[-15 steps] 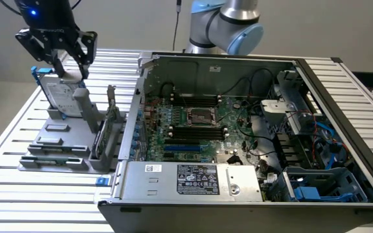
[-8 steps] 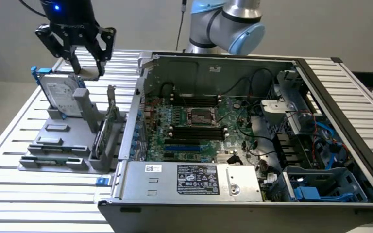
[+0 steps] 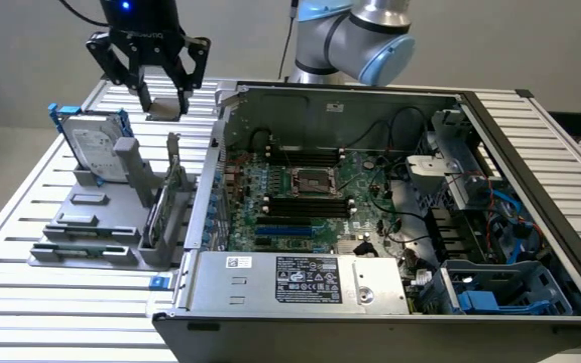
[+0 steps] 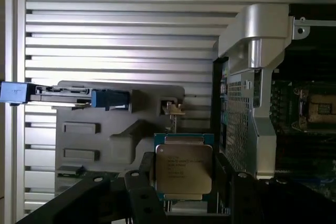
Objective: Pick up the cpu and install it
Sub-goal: 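Pick up the cpu and move it towards the insertion slot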
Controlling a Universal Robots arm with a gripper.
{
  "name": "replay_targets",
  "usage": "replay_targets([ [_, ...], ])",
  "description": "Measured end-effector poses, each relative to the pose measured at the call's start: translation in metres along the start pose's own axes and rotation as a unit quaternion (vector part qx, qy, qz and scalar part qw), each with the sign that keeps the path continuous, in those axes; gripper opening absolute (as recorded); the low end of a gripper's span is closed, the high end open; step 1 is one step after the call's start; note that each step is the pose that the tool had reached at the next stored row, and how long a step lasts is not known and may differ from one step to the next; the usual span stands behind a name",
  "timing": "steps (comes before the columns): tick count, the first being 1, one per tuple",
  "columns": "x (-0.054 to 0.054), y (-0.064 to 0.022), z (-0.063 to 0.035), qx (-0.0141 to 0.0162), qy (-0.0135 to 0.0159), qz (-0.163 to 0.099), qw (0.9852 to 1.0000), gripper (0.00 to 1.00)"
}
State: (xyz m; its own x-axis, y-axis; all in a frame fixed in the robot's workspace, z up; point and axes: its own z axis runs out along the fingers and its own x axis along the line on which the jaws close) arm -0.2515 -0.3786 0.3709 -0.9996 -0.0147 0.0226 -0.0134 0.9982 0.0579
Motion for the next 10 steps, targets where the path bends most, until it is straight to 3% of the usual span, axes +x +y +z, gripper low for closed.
replay_targets([
  [10, -0.045, 0.0041, -0.0059, 0.0000, 0.0000, 0.000, 1.0000, 0.55],
])
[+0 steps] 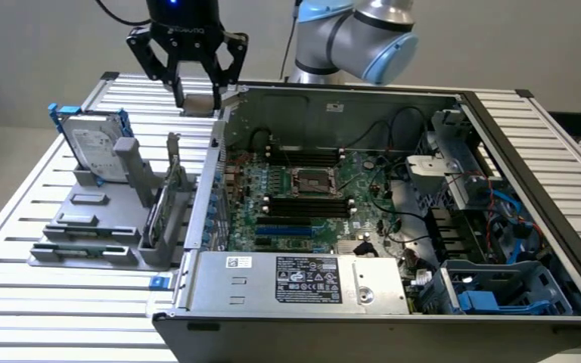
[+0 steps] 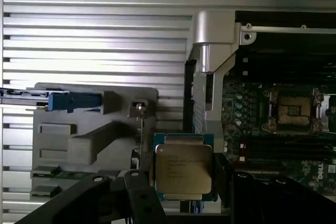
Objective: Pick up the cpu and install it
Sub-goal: 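Pick up the cpu and move it towards the insertion slot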
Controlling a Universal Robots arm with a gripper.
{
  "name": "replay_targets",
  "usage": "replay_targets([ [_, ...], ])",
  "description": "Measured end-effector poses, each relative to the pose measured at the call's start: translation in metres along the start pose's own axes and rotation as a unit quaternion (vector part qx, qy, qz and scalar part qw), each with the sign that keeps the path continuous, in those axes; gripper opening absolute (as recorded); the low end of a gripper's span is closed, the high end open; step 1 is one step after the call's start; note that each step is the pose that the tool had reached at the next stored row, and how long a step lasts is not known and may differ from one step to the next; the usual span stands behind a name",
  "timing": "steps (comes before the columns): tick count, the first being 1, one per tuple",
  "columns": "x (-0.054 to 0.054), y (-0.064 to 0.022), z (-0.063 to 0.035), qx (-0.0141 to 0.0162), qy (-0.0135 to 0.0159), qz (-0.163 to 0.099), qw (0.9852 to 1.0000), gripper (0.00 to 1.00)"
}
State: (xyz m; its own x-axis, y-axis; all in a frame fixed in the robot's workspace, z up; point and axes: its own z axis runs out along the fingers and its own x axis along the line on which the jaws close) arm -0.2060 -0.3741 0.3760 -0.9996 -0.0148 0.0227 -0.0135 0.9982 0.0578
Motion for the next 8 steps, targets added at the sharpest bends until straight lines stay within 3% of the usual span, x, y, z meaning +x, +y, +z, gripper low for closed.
replay_targets([
  [8, -0.037, 0.0035, -0.0013, 0.0000, -0.0001, 0.000, 1.0000, 0.55],
])
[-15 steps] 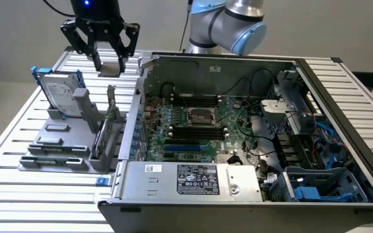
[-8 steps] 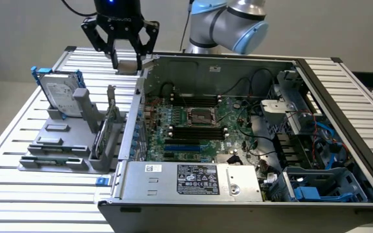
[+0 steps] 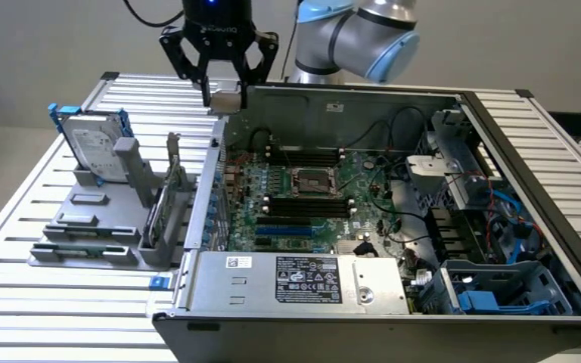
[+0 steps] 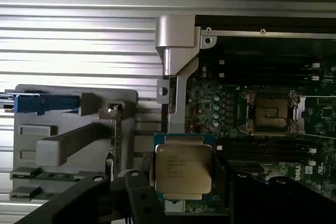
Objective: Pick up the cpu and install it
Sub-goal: 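Pick up the cpu and move it towards the insertion slot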
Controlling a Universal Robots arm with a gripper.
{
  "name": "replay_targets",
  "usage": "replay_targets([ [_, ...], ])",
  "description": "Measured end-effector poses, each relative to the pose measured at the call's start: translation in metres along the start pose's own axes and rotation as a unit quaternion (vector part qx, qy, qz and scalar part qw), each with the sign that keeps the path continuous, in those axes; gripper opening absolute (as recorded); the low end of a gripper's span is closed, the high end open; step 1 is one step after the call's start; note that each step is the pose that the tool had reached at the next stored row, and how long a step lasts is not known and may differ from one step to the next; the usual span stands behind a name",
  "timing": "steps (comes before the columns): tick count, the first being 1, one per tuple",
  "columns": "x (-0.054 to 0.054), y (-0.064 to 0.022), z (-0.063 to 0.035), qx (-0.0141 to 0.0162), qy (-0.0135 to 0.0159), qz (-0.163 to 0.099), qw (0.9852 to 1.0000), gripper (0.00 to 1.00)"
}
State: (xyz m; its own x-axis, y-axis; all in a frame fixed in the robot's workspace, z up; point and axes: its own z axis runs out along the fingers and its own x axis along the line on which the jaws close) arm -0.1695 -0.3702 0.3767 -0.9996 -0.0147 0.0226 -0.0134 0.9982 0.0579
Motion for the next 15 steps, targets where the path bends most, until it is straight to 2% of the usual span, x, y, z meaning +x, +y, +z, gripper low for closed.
replay_targets([
  [8, -0.036, 0.0064, 0.0007, 0.0000, 0.0001, 0.000, 1.0000, 0.55],
  [15, -0.069, 0.0185, 0.0125, 0.0001, 0.0002, 0.000, 1.0000, 0.55],
])
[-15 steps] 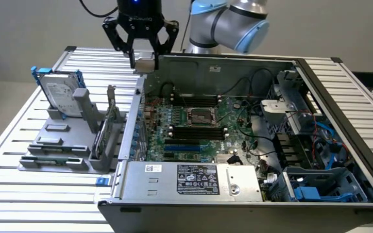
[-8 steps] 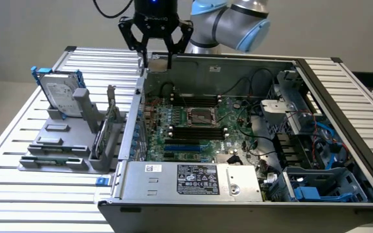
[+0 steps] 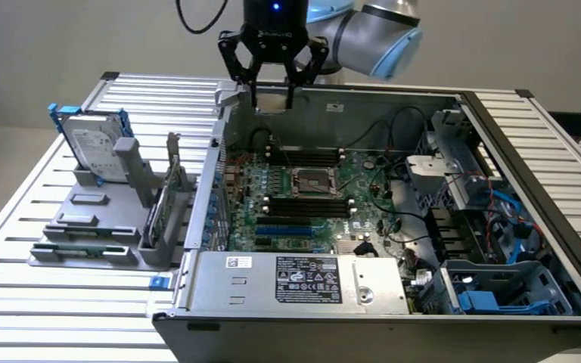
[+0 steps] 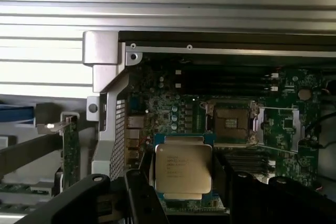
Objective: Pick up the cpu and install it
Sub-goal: 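Pick up the cpu and move it towards the insertion slot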
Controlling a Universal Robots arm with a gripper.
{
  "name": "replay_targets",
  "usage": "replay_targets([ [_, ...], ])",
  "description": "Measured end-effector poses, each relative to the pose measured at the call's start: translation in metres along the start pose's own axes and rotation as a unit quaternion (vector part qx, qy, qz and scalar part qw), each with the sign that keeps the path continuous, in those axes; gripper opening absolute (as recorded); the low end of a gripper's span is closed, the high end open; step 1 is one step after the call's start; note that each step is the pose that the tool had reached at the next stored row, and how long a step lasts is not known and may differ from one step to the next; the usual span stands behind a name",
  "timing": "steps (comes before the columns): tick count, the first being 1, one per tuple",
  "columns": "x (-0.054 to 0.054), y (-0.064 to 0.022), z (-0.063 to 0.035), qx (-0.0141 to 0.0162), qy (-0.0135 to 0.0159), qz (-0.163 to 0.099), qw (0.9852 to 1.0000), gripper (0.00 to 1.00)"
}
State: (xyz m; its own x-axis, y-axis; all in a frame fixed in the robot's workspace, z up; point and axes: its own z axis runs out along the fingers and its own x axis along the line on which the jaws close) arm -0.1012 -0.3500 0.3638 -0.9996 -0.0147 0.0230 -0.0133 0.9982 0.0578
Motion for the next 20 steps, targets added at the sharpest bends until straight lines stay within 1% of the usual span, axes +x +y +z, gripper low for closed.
replay_targets([
  [4, -0.018, 0.0026, 0.0071, 0.0000, 0.0000, 0.000, 1.0000, 0.55],
  [10, -0.046, 0.0036, 0.0173, 0.0000, 0.0000, 0.000, 1.0000, 0.55],
  [12, -0.053, 0.0035, 0.0208, -0.0001, -0.0001, 0.001, 1.0000, 0.55],
  [16, -0.062, 0.0030, 0.0278, 0.0000, -0.0001, 0.001, 1.0000, 0.55],
  [20, -0.067, 0.0025, 0.0350, -0.0001, -0.0002, 0.003, 1.0000, 0.55],
])
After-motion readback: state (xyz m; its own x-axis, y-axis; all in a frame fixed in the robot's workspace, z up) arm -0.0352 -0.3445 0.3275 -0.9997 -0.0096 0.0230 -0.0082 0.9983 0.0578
